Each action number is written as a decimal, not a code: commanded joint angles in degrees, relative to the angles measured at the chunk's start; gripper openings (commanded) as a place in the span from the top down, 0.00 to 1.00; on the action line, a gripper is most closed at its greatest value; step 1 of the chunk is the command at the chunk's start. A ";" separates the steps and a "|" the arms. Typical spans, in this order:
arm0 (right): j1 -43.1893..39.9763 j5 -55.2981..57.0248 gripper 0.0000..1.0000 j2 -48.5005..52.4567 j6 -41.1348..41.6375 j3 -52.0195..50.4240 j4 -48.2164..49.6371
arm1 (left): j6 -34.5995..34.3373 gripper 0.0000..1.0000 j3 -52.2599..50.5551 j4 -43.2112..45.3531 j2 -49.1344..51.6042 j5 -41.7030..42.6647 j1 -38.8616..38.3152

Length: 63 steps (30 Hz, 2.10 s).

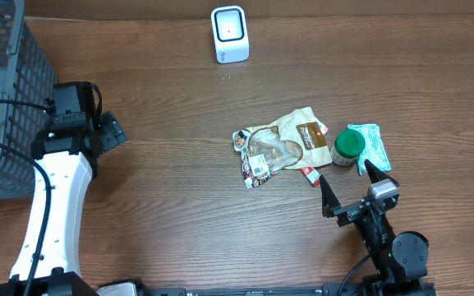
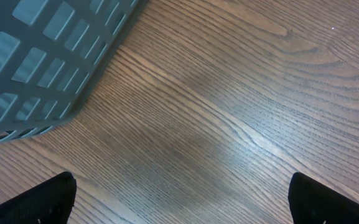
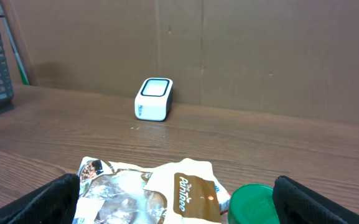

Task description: Scan the item barcode

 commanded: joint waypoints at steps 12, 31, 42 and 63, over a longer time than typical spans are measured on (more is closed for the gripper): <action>-0.17 1.20 0.00 -0.48 0.33 -0.61 0.09 | -0.42 0.00 0.63 0.04 -0.35 -0.96 0.20; -0.17 1.20 0.00 -0.48 0.33 -0.61 0.11 | -0.42 0.00 0.61 0.02 -0.48 -0.96 0.20; -0.17 1.20 0.00 -0.48 0.33 -0.61 0.09 | -0.39 0.00 -4.02 0.00 -18.08 -0.98 0.17; -0.17 1.20 0.00 -0.48 0.33 -0.61 0.09 | -0.39 0.00 -16.63 -0.63 -37.20 -0.98 -4.55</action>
